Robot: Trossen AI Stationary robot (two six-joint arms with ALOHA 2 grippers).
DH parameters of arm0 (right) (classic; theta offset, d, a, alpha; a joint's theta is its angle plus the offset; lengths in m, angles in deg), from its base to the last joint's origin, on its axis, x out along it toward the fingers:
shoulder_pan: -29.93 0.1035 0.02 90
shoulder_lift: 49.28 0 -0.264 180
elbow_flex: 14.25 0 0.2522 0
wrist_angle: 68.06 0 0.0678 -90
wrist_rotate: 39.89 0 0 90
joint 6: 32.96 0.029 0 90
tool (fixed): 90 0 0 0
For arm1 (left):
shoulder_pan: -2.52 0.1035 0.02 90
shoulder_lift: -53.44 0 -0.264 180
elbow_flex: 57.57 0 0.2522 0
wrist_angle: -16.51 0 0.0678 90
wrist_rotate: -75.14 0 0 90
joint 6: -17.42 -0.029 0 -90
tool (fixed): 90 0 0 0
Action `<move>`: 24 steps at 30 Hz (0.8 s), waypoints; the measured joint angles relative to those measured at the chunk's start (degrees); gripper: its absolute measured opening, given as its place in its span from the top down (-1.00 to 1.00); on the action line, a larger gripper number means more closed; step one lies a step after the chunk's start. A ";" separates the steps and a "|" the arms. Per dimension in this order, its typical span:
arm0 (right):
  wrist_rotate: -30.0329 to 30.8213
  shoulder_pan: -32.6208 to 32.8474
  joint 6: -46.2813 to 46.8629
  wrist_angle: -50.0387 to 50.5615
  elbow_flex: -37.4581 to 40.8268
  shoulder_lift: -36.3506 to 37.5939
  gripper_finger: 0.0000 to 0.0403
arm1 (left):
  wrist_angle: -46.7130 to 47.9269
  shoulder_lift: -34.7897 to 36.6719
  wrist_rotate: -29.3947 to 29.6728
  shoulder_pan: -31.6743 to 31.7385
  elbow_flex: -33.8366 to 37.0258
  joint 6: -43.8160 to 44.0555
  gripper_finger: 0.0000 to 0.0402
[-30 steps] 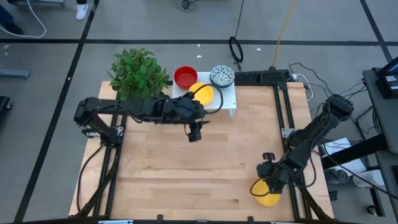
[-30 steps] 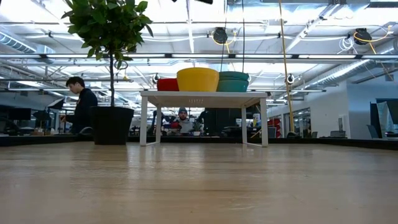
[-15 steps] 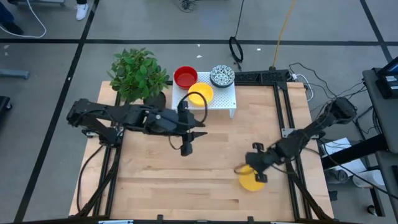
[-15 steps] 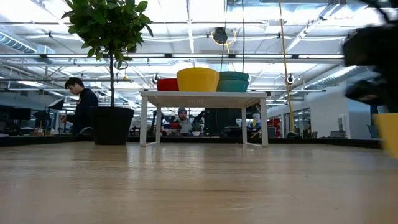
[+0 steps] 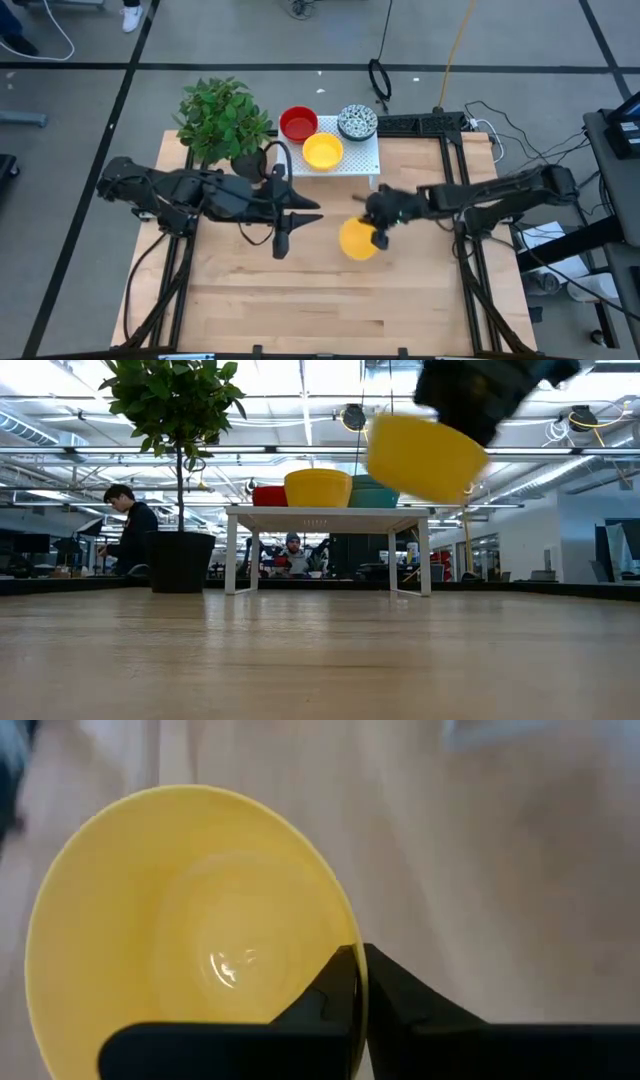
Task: Pick & Place Mini bowls
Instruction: Stack the yellow bowl on the yellow bowl on the shelf
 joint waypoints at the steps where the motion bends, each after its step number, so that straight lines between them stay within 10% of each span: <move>1: 0.15 -1.24 -0.59 0.29 -1.94 0.00 1.00 | -0.20 -0.01 0.16 -0.30 0.00 0.04 0.52; 24: 1.51 -27.22 -0.98 -0.95 -29.94 -16.08 1.00 | -1.64 0.25 0.30 -1.51 0.00 -0.36 0.52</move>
